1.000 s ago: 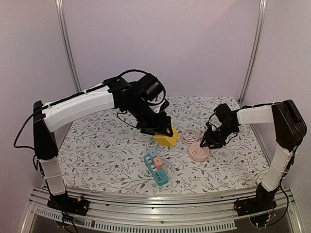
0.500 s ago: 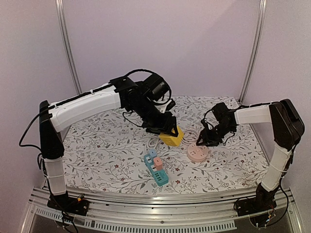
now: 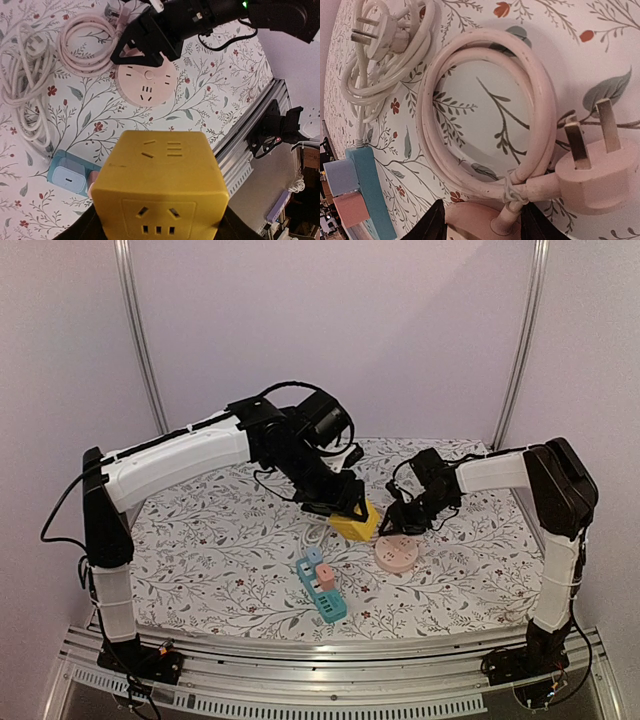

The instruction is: Insert the plug

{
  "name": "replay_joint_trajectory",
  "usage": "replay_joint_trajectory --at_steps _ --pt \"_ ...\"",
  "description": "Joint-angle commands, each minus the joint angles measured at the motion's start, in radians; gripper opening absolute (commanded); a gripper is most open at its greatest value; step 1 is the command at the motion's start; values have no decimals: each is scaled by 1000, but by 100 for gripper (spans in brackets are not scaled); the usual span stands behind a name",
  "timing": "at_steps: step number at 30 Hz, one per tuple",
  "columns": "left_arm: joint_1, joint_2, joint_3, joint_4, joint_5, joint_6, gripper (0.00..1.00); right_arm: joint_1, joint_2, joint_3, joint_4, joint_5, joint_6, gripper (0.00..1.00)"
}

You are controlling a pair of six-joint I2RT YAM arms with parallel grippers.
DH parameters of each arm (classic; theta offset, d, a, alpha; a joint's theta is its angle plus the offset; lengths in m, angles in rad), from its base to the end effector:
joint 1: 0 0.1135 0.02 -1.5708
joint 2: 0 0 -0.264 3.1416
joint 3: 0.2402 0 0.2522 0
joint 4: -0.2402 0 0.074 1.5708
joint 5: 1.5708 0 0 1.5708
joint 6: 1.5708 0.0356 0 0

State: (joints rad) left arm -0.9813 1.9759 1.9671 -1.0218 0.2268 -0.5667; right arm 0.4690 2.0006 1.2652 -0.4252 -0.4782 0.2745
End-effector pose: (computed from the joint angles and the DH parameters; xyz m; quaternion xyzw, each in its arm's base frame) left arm 0.2299 -0.3581 0.3208 0.2266 0.9308 -0.2633 0.1134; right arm 0.3441 0.1927 0.1368 -0.1404 0.9420 0.2879 0.1001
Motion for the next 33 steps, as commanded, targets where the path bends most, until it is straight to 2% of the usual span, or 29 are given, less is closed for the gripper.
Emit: replay_joint_trajectory --at_steps 1,8,16,24,33 --pt "-12 -1 32 -18 -4 33 0 63 59 29 -4 -40 -20 49" --pt "-11 -28 -8 -29 -31 57 0 147 79 61 -30 -62 -42 49" --pt "-22 -36 -38 -28 -53 75 0 188 64 85 -31 -115 -5 48" --pt "-40 -22 -18 -27 -84 84 0 190 33 135 -129 3 13 49" --pt "-45 -2 27 -26 -108 106 0 152 -126 125 -164 78 62 55"
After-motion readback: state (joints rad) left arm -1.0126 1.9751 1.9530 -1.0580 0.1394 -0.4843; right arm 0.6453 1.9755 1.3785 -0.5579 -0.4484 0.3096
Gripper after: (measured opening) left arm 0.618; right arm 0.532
